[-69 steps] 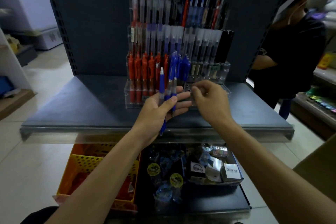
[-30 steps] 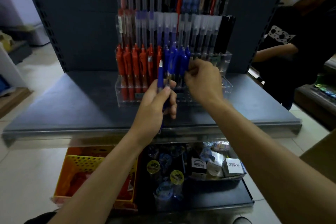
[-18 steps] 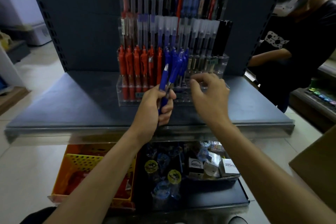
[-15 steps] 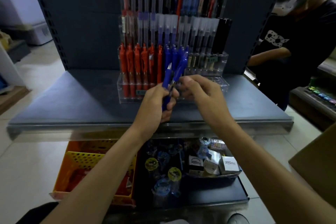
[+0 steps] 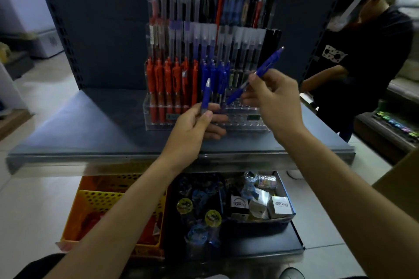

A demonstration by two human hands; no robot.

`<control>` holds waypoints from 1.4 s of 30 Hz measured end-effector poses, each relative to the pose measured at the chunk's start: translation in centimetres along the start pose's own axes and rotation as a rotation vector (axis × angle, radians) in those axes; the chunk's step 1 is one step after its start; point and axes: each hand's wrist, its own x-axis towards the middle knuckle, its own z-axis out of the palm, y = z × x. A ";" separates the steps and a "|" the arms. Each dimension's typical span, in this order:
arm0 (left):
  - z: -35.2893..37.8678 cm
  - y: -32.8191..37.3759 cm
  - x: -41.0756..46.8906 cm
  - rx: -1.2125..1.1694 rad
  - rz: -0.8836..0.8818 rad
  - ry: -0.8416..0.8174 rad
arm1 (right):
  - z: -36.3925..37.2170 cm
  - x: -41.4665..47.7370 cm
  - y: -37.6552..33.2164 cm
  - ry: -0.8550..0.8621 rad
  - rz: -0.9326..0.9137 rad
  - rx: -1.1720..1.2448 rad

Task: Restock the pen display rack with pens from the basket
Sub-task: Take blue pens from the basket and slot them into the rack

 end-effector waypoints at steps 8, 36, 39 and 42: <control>-0.4 0.7 0.4 -0.015 0.103 -0.026 | 1.3 3.5 0.7 -0.022 -0.071 -0.266; -1.0 0.2 0.7 0.021 0.026 0.029 | 2.2 -0.5 3.8 -0.043 -0.204 -0.650; -1.0 0.6 0.1 0.017 0.009 0.041 | 1.1 -2.3 3.0 -0.032 -0.458 -0.586; -1.0 0.9 -0.5 0.048 -0.003 -0.007 | 0.7 -3.6 2.3 -0.240 -0.599 -0.655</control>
